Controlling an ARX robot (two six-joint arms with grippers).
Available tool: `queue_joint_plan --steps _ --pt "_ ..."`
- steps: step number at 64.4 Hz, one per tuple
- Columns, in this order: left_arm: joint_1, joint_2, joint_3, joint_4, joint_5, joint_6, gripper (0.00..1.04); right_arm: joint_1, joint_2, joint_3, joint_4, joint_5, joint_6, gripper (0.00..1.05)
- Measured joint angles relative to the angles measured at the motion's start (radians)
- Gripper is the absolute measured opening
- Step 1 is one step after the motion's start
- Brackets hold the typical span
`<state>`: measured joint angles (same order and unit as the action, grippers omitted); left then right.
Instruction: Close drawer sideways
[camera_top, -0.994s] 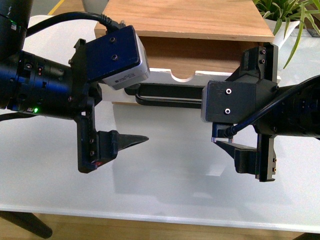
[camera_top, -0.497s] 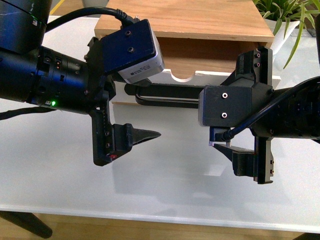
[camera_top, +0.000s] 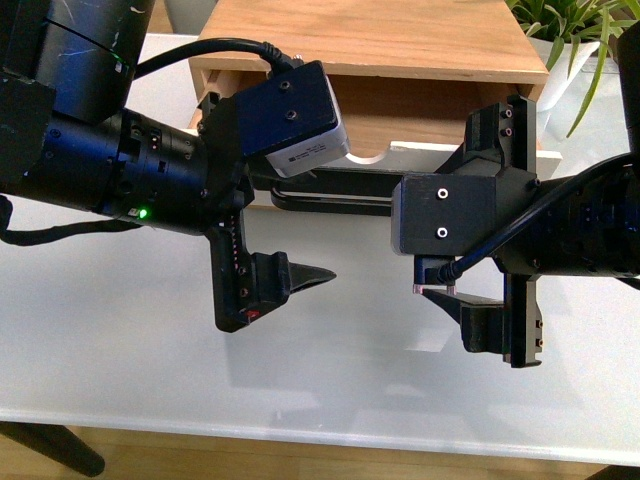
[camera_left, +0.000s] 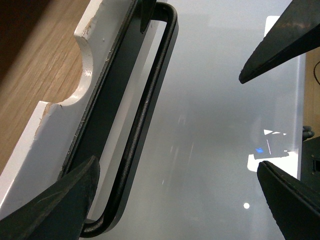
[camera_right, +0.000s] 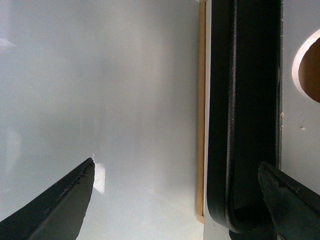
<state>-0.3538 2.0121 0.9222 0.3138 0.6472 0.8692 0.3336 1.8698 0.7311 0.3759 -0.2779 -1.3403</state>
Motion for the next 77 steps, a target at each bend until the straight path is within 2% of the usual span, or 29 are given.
queue_joint_plan --steps 77 --pt "-0.017 0.089 0.097 -0.071 -0.026 0.003 0.96 0.002 0.069 0.055 -0.021 0.001 -0.016 0.96"
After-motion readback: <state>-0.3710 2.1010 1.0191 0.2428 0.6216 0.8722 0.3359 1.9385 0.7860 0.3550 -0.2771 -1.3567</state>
